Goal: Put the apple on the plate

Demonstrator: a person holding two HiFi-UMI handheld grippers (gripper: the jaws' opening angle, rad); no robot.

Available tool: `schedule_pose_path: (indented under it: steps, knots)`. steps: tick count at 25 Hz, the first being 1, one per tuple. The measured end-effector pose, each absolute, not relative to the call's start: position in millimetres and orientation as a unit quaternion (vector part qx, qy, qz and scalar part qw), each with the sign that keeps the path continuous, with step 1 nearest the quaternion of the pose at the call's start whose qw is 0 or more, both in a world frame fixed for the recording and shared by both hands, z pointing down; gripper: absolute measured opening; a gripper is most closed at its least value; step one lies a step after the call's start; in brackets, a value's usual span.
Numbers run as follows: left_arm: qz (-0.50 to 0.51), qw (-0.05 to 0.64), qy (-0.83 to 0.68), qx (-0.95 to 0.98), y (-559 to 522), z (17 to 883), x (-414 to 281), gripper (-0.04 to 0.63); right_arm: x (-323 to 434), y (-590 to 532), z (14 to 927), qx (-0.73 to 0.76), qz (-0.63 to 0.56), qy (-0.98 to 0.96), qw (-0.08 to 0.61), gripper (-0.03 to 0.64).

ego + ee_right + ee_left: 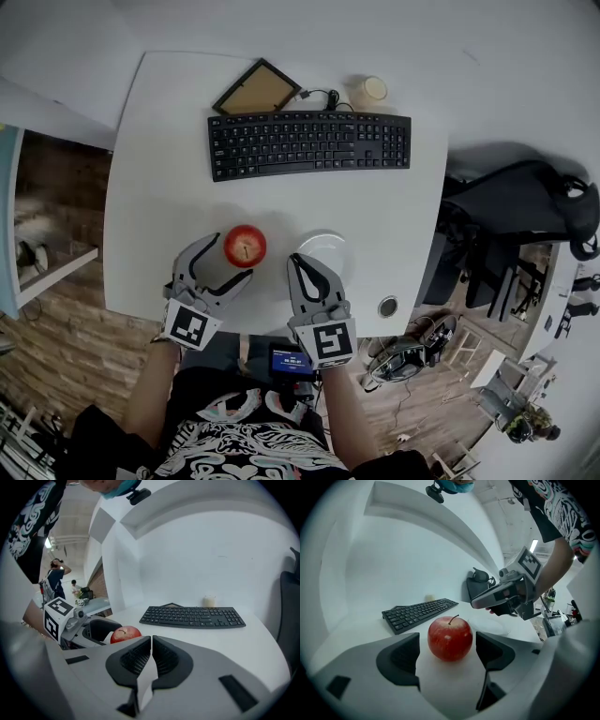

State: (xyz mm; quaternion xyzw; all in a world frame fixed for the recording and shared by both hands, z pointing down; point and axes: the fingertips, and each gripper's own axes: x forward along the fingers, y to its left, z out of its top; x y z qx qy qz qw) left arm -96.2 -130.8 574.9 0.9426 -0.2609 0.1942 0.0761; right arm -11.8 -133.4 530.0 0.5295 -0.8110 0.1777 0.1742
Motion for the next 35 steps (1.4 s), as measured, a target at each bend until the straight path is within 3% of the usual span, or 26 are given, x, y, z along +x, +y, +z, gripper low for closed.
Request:
schedule_pose_path:
  steps: [10, 16, 20, 35]
  knots:
    - [0.204, 0.054, -0.208, 0.955, -134.7, 578.9, -84.4, 0.360, -16.5, -140.4, 537.7, 0.536, 0.183, -0.806, 0.169, 0.032]
    - [0.202, 0.063, -0.180, 0.961, -138.0, 581.0, -79.7, 0.360, -17.8, -143.4, 549.7, 0.527, 0.213, -0.798, 0.199, 0.032]
    - [0.191, 0.080, -0.178, 0.962, -141.5, 579.0, -81.3, 0.360, -19.4, -149.8, 547.8, 0.533, 0.205, -0.800, 0.182, 0.032]
    - [0.211, 0.066, -0.124, 0.967, -137.7, 584.1, -77.0, 0.359, -43.1, -159.4, 581.9, 0.473, 0.231, -0.807, 0.267, 0.032]
